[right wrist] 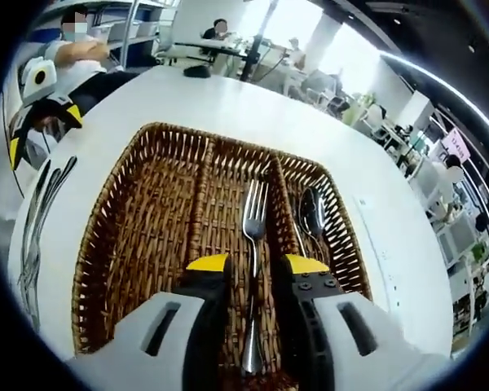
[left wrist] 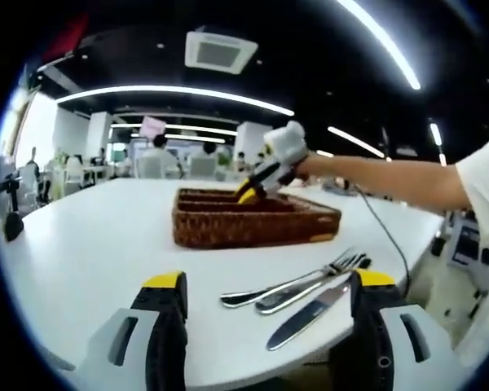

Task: Arrange the knives, forks, and spoons in their matching storage slots by inserting each utensil handle-first until every utensil is classified and aligned in the correct compartment

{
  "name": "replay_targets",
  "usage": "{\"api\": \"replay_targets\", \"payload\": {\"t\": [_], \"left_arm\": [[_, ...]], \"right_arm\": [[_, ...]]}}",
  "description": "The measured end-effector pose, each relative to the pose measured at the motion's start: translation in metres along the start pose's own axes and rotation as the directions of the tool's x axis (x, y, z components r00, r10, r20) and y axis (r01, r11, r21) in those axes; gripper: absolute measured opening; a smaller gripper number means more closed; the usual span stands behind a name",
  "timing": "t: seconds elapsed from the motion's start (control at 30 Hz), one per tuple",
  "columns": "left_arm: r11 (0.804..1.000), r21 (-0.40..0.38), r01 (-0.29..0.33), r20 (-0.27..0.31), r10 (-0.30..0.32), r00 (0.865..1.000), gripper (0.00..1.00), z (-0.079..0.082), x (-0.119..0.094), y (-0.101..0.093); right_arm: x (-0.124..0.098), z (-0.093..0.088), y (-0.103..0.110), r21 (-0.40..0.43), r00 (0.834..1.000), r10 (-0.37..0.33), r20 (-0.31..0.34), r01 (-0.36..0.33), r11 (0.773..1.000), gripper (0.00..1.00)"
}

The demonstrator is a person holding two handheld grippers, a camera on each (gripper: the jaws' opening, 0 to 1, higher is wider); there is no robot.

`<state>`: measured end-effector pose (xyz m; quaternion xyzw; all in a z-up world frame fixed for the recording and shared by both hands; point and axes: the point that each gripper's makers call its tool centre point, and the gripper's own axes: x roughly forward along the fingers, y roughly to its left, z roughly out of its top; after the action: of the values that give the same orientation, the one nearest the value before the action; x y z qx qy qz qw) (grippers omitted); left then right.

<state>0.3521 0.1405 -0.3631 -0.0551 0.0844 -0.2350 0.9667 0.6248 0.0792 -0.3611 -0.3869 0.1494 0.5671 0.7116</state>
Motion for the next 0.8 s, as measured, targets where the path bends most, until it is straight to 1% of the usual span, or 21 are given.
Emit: {"api": "replay_targets", "payload": {"t": [0.07, 0.13, 0.27, 0.33, 0.37, 0.43, 0.53, 0.67, 0.8], "left_arm": [[1.000, 0.000, 0.004, -0.002, -0.004, 1.000, 0.84, 0.000, 0.000, -0.002], [1.000, 0.003, 0.007, -0.002, -0.007, 1.000, 0.84, 0.001, -0.001, -0.004], [1.000, 0.001, 0.014, 0.008, -0.014, 1.000, 0.84, 0.003, -0.004, -0.008], [1.000, 0.001, 0.015, 0.011, -0.015, 1.000, 0.84, 0.004, -0.005, -0.010], [1.000, 0.001, 0.015, 0.011, -0.015, 1.000, 0.84, 0.003, -0.005, -0.010], [1.000, 0.003, 0.016, 0.005, -0.016, 1.000, 0.84, 0.001, -0.006, -0.008], [1.000, 0.002, 0.004, 0.005, -0.004, 1.000, 0.84, 0.001, -0.010, -0.004], [1.000, -0.001, 0.005, 0.008, -0.005, 1.000, 0.85, 0.002, -0.011, -0.006], [1.000, -0.001, 0.015, 0.003, -0.015, 1.000, 0.85, -0.001, -0.011, -0.011]], "right_arm": [[-0.002, 0.003, 0.000, 0.002, 1.000, -0.009, 0.008, 0.009, 1.000, 0.30], [-0.008, 0.006, 0.009, 0.001, 1.000, -0.009, 0.017, 0.009, 1.000, 0.30], [-0.015, 0.009, 0.013, 0.011, 0.999, -0.022, 0.028, 0.022, 1.000, 0.29], [-0.021, 0.010, 0.022, 0.022, 0.999, -0.026, 0.037, 0.025, 0.999, 0.30], [-0.023, 0.009, 0.026, 0.025, 0.999, -0.033, 0.040, 0.032, 0.999, 0.30], [-0.026, 0.009, 0.026, 0.038, 0.998, -0.045, 0.046, 0.043, 0.998, 0.31], [-0.031, 0.010, 0.029, 0.054, 0.997, -0.053, 0.062, 0.049, 0.997, 0.33], [-0.037, 0.012, 0.035, 0.081, 0.995, -0.062, 0.083, 0.055, 0.995, 0.37], [-0.041, 0.015, 0.041, 0.109, 0.992, -0.071, 0.103, 0.060, 0.992, 0.42]]}}
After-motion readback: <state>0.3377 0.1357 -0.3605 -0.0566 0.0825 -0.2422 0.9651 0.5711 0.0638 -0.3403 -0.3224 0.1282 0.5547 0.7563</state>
